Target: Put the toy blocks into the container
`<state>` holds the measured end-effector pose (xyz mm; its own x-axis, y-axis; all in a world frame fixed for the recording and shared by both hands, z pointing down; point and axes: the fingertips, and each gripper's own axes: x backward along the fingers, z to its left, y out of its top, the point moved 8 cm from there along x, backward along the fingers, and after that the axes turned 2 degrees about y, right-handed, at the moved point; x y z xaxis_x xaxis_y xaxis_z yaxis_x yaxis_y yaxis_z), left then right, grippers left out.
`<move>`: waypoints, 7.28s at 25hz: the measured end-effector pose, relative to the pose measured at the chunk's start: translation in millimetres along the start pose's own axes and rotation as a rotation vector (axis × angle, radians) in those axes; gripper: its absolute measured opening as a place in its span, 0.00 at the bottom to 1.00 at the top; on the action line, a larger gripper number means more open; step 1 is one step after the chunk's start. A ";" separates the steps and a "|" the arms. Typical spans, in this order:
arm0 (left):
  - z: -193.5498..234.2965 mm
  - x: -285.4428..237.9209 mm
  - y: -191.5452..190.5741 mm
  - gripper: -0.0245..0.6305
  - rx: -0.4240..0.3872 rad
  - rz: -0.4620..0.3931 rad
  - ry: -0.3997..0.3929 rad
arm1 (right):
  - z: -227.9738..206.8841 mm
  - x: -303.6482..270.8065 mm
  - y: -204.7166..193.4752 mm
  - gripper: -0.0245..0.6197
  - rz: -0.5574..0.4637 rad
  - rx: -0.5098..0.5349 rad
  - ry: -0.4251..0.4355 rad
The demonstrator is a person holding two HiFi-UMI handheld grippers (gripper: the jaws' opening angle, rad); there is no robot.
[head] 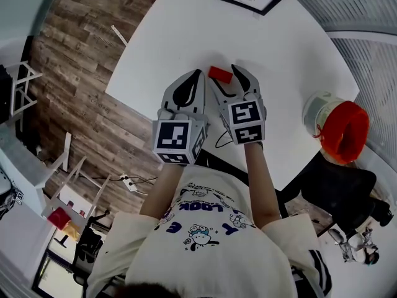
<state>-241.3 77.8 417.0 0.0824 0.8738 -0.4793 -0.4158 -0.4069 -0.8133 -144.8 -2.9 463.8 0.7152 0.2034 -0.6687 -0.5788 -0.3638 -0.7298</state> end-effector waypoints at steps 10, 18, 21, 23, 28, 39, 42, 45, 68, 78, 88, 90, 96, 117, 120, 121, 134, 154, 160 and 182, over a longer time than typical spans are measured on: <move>-0.2 -1.1 -4.6 0.08 0.004 0.013 0.002 | 0.1 -8.2 -5.2 0.46 0.026 0.031 0.041; 1.6 -1.0 -3.6 0.08 0.010 0.010 0.011 | 5.1 -14.7 -8.3 0.36 0.040 0.065 0.036; 2.4 -1.1 -5.3 0.08 0.012 0.015 0.013 | 8.1 -16.8 -8.1 0.32 0.035 0.076 0.040; 2.5 -1.5 -6.4 0.08 0.014 0.018 0.013 | 9.1 -17.9 -8.0 0.31 0.032 0.080 0.043; 1.6 -0.7 -7.0 0.08 0.013 0.019 0.009 | 10.1 -16.9 -7.9 0.29 0.027 0.060 0.056; -9.8 0.1 -0.4 0.08 -0.019 0.007 -0.021 | 6.0 0.3 -3.3 0.29 -0.017 0.009 0.016; -18.0 -0.9 2.8 0.08 -0.034 0.000 -0.041 | 2.8 9.8 -1.5 0.29 -0.037 -0.008 -0.006; -28.1 -3.4 5.6 0.08 -0.054 -0.003 -0.069 | -2.2 20.8 -1.0 0.29 -0.059 -0.033 -0.037; -148.0 -22.6 20.6 0.08 -0.222 -0.033 -0.341 | -62.6 147.6 -10.6 0.29 -0.258 -0.215 -0.331; -205.1 -24.2 17.1 0.09 -0.285 -0.033 -0.462 | -83.0 212.0 -16.1 0.29 -0.351 -0.260 -0.467; -253.8 -27.1 15.7 0.08 -0.343 -0.039 -0.562 | -102.6 264.7 -28.8 0.29 -0.422 -0.295 -0.600; -262.8 -26.7 14.9 0.08 -0.352 -0.040 -0.576 | -106.5 273.0 -33.5 0.29 -0.430 -0.305 -0.621; -284.2 -26.1 13.6 0.08 -0.370 -0.044 -0.613 | -115.0 296.2 -43.8 0.29 -0.444 -0.343 -0.676; -317.2 -25.3 -1.7 0.08 -0.399 -0.020 -0.658 | -138.9 329.2 -74.4 0.29 -0.424 -0.423 -0.767; -317.2 -26.1 -1.5 0.08 -0.402 -0.019 -0.656 | -141.2 328.0 -74.1 0.29 -0.416 -0.422 -0.770; -317.2 -26.2 -1.3 0.09 -0.402 -0.019 -0.655 | -141.8 327.6 -73.6 0.29 -0.411 -0.419 -0.773; -322.7 -33.0 -4.0 0.08 -0.406 -0.003 -0.670 | -146.1 324.9 -71.7 0.29 -0.391 -0.394 -0.830; -315.6 -32.0 0.2 0.08 -0.371 -0.009 -0.676 | -125.4 341.6 -68.8 0.08 -0.567 -0.447 -0.886; -312.0 -24.8 3.9 0.08 -0.367 -0.024 -0.670 | -115.8 339.7 -66.0 0.06 -0.568 -0.445 -0.895; -301.6 -1.2 14.8 0.08 -0.374 -0.087 -0.647 | -86.9 334.4 -59.3 0.05 -0.628 -0.441 -0.851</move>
<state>25.5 -9.6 306.1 -0.4959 0.8420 -0.2126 -0.0876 -0.2920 -0.9524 162.7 7.6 295.8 0.2355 0.9498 -0.2059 0.0946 -0.2333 -0.9678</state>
